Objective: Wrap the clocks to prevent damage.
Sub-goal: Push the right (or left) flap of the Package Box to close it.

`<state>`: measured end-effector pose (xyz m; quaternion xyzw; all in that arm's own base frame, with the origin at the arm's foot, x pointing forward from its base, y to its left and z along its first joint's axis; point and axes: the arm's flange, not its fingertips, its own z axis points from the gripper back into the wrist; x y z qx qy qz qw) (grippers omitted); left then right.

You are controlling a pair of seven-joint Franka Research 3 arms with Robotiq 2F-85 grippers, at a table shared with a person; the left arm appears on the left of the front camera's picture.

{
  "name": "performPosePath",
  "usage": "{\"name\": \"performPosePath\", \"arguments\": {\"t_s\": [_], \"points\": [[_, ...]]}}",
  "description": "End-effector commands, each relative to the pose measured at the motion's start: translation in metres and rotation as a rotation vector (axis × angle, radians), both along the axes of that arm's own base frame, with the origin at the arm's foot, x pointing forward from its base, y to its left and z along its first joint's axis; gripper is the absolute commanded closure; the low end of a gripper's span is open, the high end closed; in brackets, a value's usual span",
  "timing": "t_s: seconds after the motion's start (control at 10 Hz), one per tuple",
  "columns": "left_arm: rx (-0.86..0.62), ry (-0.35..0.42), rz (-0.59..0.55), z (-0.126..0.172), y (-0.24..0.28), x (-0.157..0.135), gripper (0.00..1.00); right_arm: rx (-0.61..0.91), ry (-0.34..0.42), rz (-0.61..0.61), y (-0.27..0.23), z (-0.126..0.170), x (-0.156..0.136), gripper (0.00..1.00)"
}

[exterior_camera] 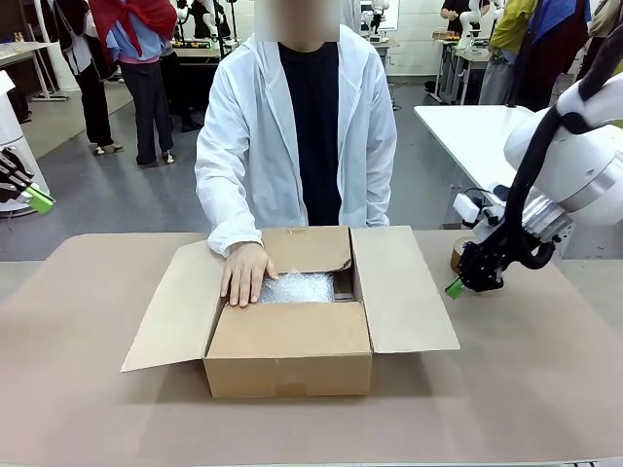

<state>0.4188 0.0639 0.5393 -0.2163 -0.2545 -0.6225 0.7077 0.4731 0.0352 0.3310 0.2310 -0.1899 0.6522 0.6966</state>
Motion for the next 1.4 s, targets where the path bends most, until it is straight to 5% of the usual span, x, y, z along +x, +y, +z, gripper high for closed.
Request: {"name": "performPosePath", "arguments": {"t_s": [0.0, 0.6, 1.0, 1.3], "points": [[-0.003, -0.001, 0.002, 0.0, 0.0, 0.0, 1.0, 0.046, -0.05, 0.002, 0.0, -0.013, -0.005, 0.99], [-0.003, -0.001, 0.002, 0.0, 0.0, 0.0, 1.0, 0.288, 0.05, 0.075, 0.011, -0.034, -0.004, 0.99], [-0.003, -0.001, 0.002, 0.0, 0.0, 0.0, 1.0, 0.455, -0.07, 0.009, 0.017, -0.028, -0.011, 0.99], [-0.003, -0.001, 0.002, 0.0, 0.0, 0.0, 1.0, 0.457, -0.09, 0.031, 0.03, -0.017, -0.018, 0.99]]}}
